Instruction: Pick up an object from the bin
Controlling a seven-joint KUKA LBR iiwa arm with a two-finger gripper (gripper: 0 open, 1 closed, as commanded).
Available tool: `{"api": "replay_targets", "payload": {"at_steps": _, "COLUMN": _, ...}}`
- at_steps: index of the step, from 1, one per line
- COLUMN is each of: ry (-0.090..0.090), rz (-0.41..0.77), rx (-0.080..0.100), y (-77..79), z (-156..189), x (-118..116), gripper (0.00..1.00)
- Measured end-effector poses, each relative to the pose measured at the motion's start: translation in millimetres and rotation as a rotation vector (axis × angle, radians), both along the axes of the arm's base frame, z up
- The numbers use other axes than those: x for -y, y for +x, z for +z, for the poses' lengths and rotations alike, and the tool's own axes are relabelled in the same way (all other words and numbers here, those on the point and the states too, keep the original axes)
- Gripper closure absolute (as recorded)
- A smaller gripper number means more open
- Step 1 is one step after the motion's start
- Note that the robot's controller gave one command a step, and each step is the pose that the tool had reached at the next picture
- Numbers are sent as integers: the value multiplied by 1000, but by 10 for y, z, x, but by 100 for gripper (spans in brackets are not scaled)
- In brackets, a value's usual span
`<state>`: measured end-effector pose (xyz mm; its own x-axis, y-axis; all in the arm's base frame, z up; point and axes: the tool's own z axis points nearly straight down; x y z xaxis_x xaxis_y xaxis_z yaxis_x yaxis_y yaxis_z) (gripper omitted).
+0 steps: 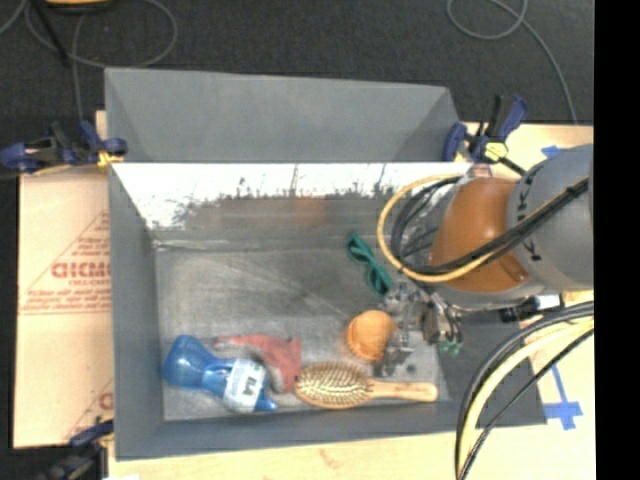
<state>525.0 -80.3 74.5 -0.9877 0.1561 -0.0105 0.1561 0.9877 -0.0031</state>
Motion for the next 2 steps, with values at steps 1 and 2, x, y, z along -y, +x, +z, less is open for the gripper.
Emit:
{"api": "replay_targets", "payload": {"at_steps": 1, "ry": 0, "rz": 1, "rx": 0, "y": 1, "z": 0, "x": 0, "gripper": 100}}
{"api": "replay_targets", "payload": {"at_steps": 2, "ry": 2, "rz": 88, "rx": -7, "y": -96, "z": 1437, "x": 72, "gripper": 100}}
